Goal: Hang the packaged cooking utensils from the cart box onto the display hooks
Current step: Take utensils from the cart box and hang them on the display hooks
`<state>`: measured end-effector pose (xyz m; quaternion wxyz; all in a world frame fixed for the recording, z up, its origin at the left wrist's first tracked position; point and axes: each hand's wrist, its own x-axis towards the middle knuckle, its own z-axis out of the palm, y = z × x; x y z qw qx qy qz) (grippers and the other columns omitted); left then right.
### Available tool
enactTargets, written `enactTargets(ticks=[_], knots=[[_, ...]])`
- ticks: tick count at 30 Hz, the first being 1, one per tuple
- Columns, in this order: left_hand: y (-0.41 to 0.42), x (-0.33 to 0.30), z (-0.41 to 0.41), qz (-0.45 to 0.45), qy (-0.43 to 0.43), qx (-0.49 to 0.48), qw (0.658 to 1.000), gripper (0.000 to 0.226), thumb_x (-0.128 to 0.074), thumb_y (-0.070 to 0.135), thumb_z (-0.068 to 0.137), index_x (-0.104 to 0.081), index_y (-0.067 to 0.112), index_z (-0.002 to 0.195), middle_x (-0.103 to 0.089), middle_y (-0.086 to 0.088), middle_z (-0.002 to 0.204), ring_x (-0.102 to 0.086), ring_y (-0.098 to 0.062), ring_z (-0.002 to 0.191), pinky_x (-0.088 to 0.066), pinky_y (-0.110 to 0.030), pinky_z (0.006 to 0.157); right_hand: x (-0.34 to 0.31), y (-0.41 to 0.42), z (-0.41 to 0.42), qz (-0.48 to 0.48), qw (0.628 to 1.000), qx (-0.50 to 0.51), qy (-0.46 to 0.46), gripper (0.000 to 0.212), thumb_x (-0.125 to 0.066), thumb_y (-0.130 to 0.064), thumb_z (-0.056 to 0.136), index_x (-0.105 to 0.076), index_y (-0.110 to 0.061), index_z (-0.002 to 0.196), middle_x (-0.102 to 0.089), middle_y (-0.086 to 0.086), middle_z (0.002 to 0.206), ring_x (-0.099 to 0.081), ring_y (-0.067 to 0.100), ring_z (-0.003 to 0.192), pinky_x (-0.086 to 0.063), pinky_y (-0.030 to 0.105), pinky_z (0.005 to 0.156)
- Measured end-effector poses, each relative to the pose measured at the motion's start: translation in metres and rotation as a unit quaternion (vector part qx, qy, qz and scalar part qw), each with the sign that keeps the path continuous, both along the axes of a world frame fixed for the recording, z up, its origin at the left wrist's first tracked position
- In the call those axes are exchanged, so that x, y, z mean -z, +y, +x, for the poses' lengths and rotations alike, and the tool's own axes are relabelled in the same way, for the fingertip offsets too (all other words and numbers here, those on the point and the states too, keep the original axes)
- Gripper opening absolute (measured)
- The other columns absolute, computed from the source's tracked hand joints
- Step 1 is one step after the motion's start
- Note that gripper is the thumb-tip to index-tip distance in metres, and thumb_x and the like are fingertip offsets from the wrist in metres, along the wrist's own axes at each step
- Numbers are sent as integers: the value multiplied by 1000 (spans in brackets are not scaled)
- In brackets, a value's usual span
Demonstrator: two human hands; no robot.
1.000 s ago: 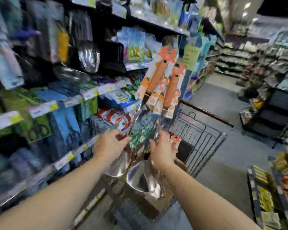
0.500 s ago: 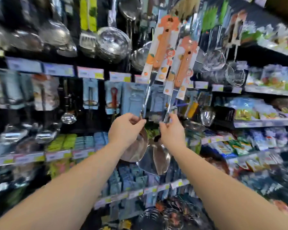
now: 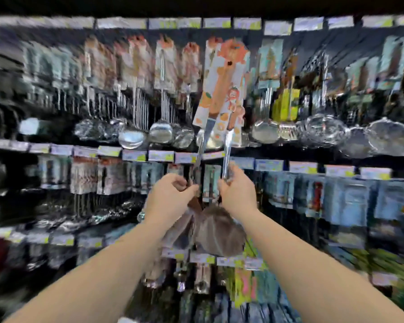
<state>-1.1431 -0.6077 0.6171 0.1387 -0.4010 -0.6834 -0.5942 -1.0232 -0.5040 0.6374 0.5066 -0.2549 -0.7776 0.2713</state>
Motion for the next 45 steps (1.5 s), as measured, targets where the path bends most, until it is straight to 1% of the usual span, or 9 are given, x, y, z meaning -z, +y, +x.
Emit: enactTargets(ticks=[4, 8, 16, 20, 24, 30, 35, 39, 45], knots=[[-27, -24, -51, 9, 5, -30, 999, 26, -72, 50, 75, -59, 28, 81, -61, 14, 79, -58, -7, 77, -49, -30, 70, -26, -11, -53, 19, 1000, -20, -14, 56, -53, -21, 97, -30, -24, 148, -51, -6, 87, -48, 11, 70, -37, 12, 51], [-24, -40, -96, 39, 24, -52, 998, 24, -74, 45, 74, -58, 27, 72, -60, 12, 71, -60, -13, 73, -44, -29, 65, -49, -3, -98, 31, 999, -44, -4, 58, -51, -18, 97, -28, -29, 149, -54, 1, 99, -52, 18, 83, -49, 30, 69], [36, -79, -181, 108, 13, -51, 993, 29, -68, 61, 66, -64, 33, 69, -66, 11, 65, -67, -18, 66, -57, -44, 66, -94, 54, -171, 65, 996, -53, 20, 62, -50, -14, 96, -23, -29, 150, -52, -4, 75, -46, 11, 59, -33, 23, 51], [68, -112, -209, 125, 27, -64, 990, 28, -71, 53, 74, -61, 28, 64, -63, 12, 68, -62, -14, 72, -48, -32, 68, -124, 83, -198, 88, 994, -50, 31, 59, -54, -16, 95, -29, -27, 148, -58, -1, 88, -52, 19, 72, -41, 29, 63], [84, -133, -234, 139, 26, -70, 987, 25, -71, 47, 77, -63, 25, 68, -64, 9, 74, -59, -12, 75, -43, -30, 67, -143, 106, -222, 98, 992, -61, 41, 50, -53, -13, 95, -38, -21, 142, -53, -5, 73, -49, 14, 62, -43, 30, 64], [97, -153, -269, 167, 26, -80, 982, 27, -71, 47, 77, -64, 23, 66, -65, 8, 67, -60, -11, 69, -38, -27, 56, -163, 130, -252, 109, 992, -48, 43, 64, -53, -13, 96, -22, -29, 151, -55, -4, 81, -52, 11, 59, -43, 24, 57], [114, -167, -296, 160, 28, -72, 984, 28, -71, 52, 73, -64, 26, 65, -67, 9, 68, -64, -19, 71, -50, -33, 67, -188, 145, -271, 127, 991, -5, 44, 64, -54, -15, 95, -25, -26, 151, -58, 2, 109, -49, 15, 86, -48, 28, 80], [124, -175, -308, 159, 43, -59, 985, 27, -72, 49, 75, -64, 25, 65, -66, 9, 69, -62, -17, 73, -49, -33, 69, -208, 150, -284, 147, 988, 31, 36, 65, -54, -14, 96, -23, -26, 151, -61, 4, 126, -56, 17, 81, -46, 26, 74], [130, -178, -324, 163, 61, -43, 984, 24, -71, 43, 78, -64, 25, 64, -64, 10, 69, -58, -9, 71, -41, -30, 67, -228, 158, -302, 162, 984, 56, 48, 64, -57, -14, 94, -27, -29, 149, -57, 5, 135, -51, 18, 87, -54, 45, 92]])
